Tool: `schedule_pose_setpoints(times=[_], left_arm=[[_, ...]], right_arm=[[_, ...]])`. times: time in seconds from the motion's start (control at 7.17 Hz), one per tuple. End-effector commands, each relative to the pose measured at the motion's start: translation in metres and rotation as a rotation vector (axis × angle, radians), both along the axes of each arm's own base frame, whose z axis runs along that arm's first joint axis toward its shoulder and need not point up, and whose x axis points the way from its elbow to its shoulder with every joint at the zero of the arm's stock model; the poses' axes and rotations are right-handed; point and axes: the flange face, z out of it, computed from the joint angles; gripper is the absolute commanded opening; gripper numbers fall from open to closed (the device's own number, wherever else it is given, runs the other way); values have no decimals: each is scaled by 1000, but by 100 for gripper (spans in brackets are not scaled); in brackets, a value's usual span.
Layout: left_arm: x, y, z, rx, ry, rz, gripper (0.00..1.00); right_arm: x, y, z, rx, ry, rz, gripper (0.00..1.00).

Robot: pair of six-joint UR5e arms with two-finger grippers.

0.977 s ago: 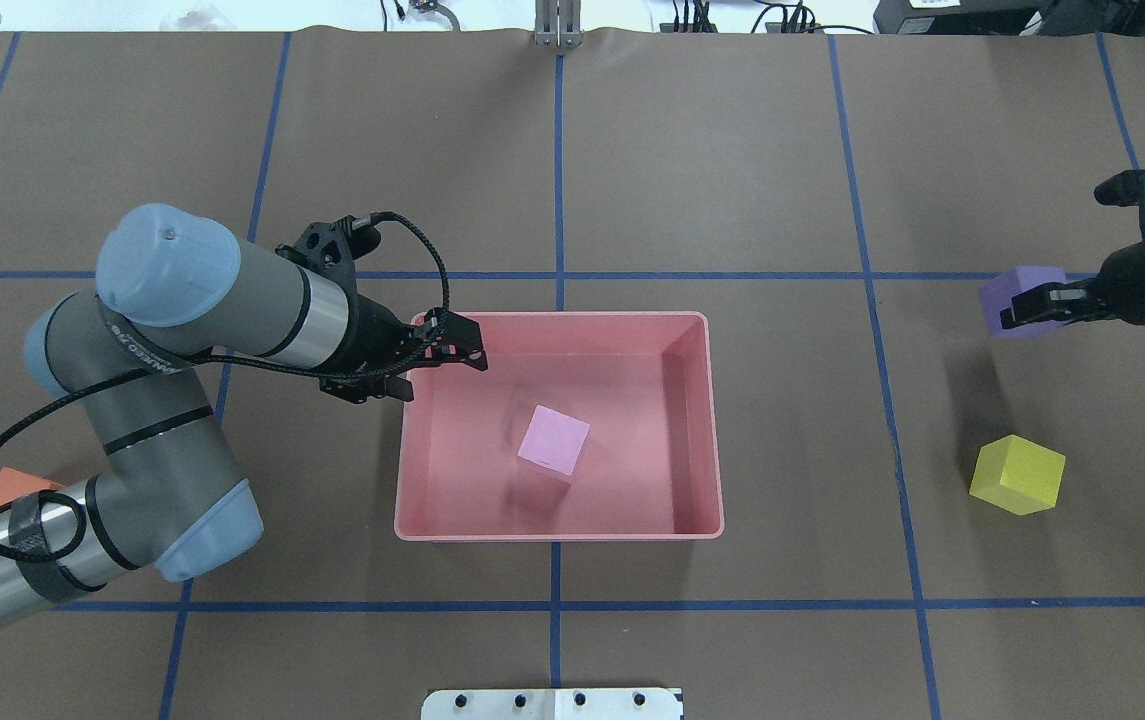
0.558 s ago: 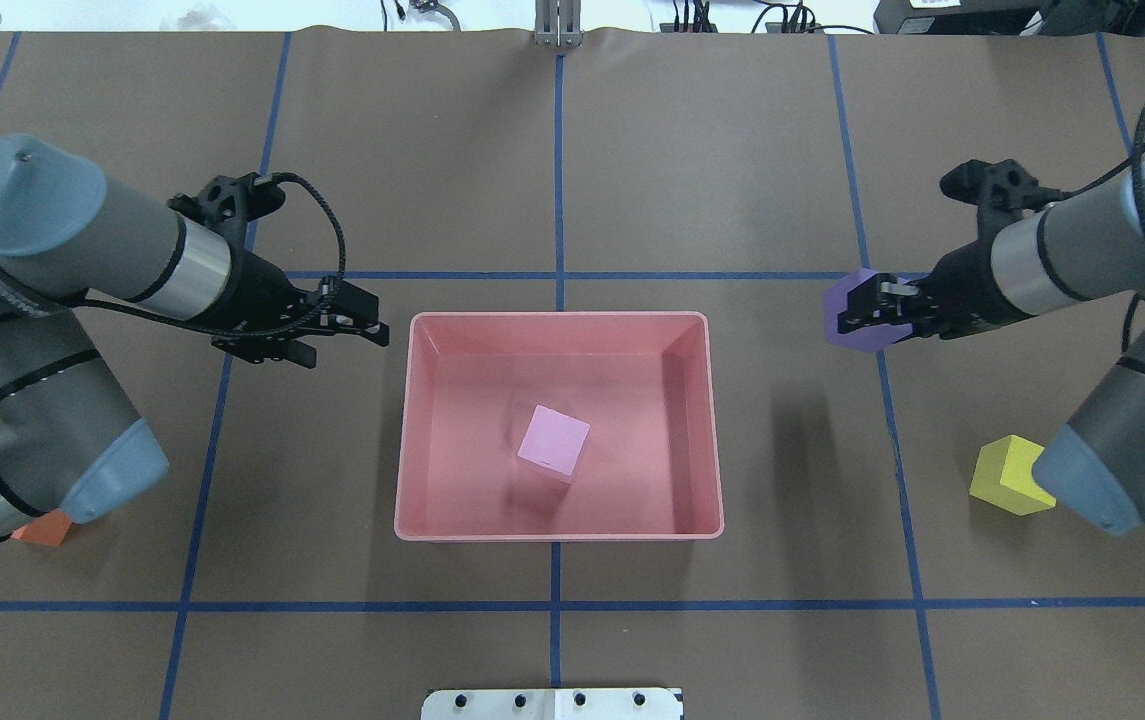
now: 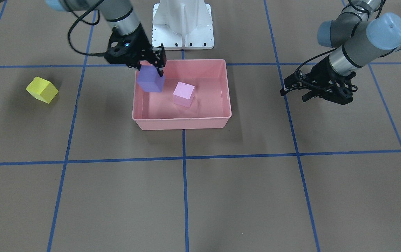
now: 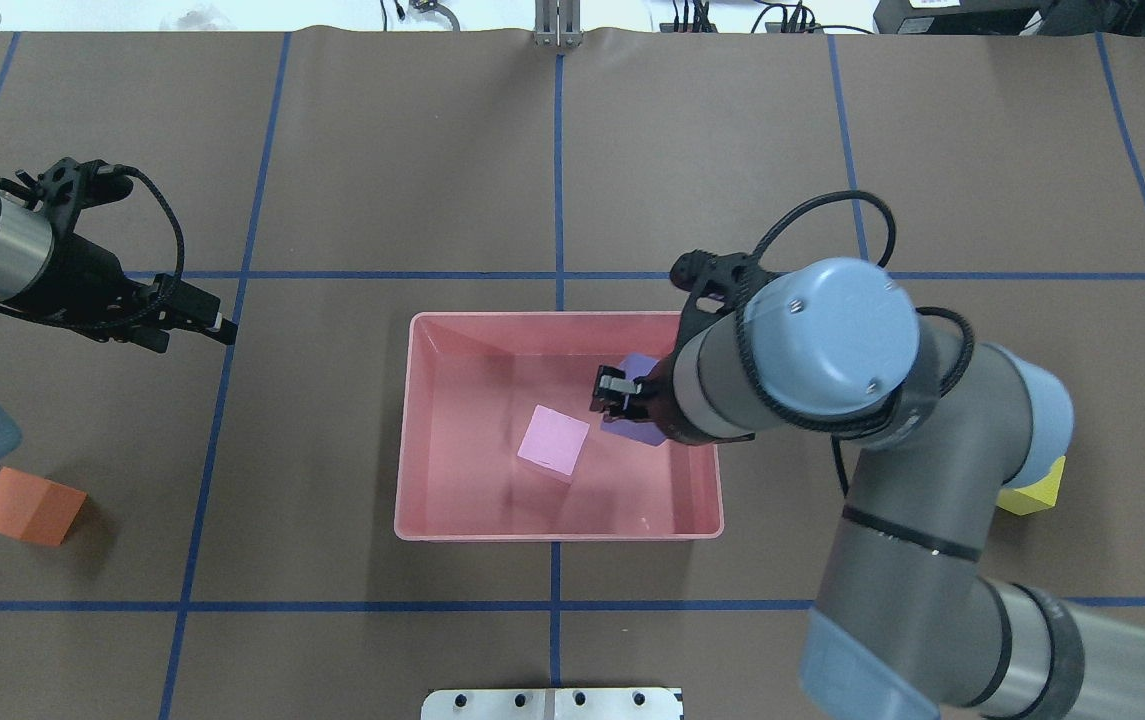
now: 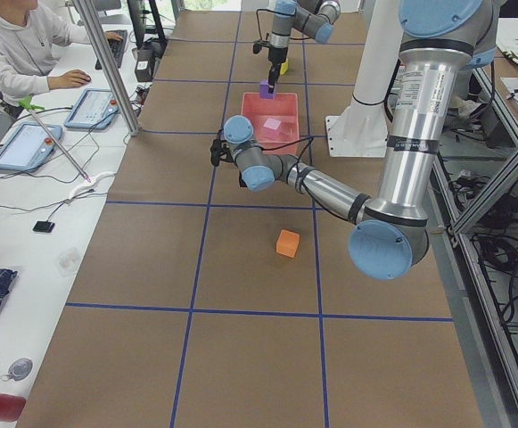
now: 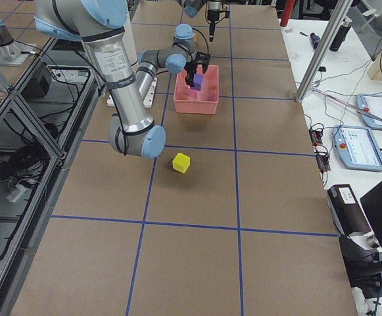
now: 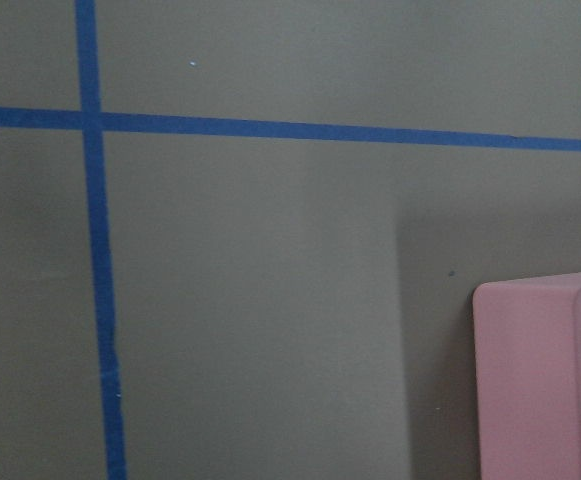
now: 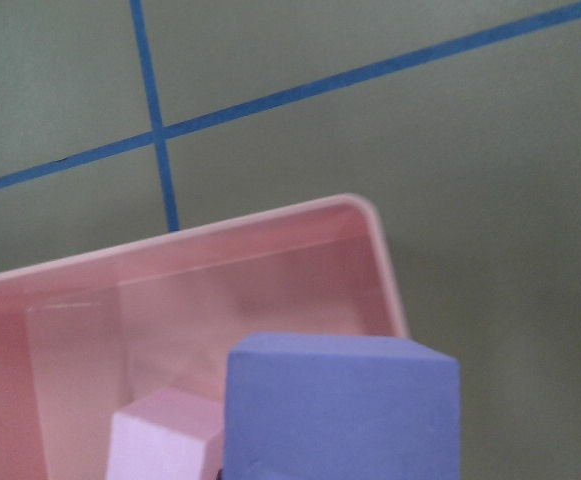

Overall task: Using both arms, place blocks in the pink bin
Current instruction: 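Carry the purple cube into the pink bin and release it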

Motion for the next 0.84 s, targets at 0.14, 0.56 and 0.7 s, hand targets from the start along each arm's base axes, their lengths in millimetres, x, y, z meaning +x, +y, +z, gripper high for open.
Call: schedule_pose_setpoints(times=[0.14,0.56,0.7], left_arm=[[-41,9,44,53,-50,2,100],[-77,59,57,69,-74,8,100],[-85,72,70,102,-104,23,100]], right_arm=[[-42,44,-20,50,55,48,100],[-15,11,-13,111,134,42,100],[2,-10,-7,139,173,28,100]])
